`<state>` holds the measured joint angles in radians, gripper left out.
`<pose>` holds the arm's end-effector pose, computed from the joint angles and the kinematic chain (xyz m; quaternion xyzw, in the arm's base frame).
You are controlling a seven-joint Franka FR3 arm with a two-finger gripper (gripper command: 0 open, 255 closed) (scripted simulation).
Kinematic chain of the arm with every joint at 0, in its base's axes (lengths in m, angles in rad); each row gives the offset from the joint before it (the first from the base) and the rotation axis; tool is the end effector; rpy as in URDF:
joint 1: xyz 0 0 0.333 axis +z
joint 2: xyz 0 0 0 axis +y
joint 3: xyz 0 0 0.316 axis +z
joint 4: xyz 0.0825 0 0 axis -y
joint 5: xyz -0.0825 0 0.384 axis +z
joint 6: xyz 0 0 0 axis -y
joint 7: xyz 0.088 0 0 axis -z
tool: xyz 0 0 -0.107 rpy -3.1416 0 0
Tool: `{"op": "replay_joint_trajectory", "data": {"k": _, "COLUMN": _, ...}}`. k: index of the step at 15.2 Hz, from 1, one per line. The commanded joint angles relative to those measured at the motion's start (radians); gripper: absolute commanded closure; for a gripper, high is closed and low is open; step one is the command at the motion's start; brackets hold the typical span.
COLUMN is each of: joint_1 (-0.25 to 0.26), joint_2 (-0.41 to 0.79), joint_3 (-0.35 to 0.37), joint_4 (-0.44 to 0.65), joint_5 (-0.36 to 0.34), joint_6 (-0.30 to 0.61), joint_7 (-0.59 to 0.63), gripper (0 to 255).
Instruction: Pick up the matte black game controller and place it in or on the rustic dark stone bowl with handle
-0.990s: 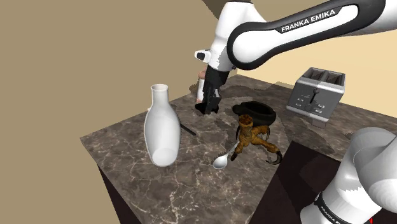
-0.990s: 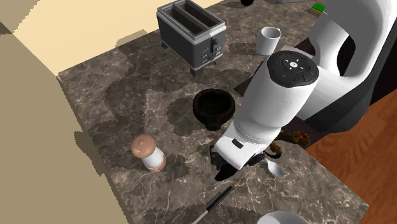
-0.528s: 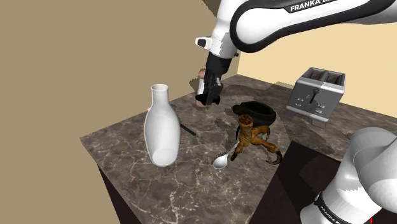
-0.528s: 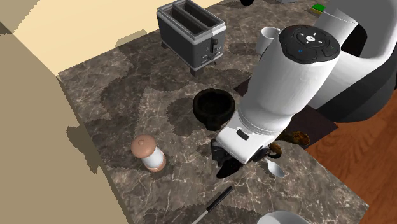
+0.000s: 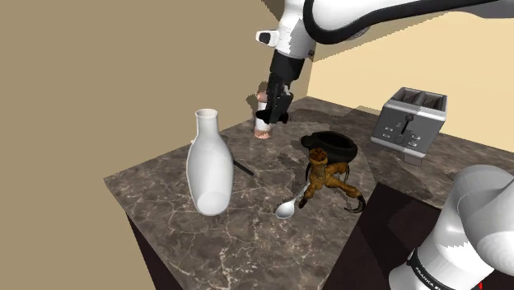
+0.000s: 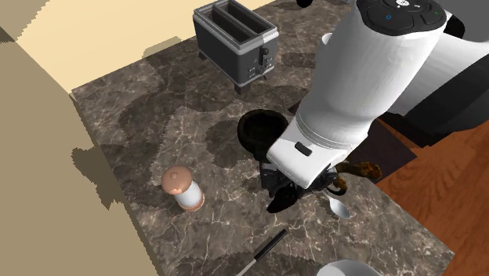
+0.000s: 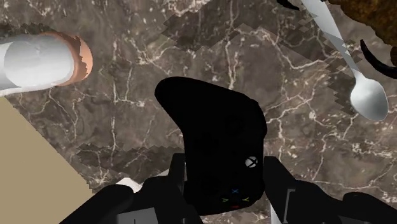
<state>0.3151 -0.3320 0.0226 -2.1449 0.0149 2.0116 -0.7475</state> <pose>0.4475 0.1592 0.5591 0.8536 0.5115 0.0978 0.0170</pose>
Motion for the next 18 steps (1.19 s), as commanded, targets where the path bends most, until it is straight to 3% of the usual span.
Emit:
{"op": "replay_joint_trajectory", "data": {"k": 1, "joint_1": -0.009, "joint_2": -0.043, "joint_3": -0.019, "joint_4": -0.032, "joint_5": -0.001, "joint_6": -0.011, "joint_7": -0.028, "gripper": 255}}
{"op": "replay_joint_trajectory", "data": {"k": 9, "joint_1": -0.068, "joint_2": -0.232, "joint_3": -0.138, "joint_4": -0.161, "joint_5": -0.034, "joint_6": -0.073, "joint_7": -0.184, "gripper": 255}}
{"op": "replay_joint_trajectory", "data": {"k": 16, "joint_1": -0.130, "joint_2": -0.355, "joint_3": -0.254, "joint_4": -0.211, "joint_5": -0.091, "joint_6": -0.144, "joint_7": -0.326, "gripper": 255}}
{"op": "replay_joint_trajectory", "data": {"k": 18, "joint_1": -0.132, "joint_2": -0.358, "joint_3": -0.256, "joint_4": -0.240, "joint_5": -0.094, "joint_6": -0.118, "joint_7": -0.327, "gripper": 255}}
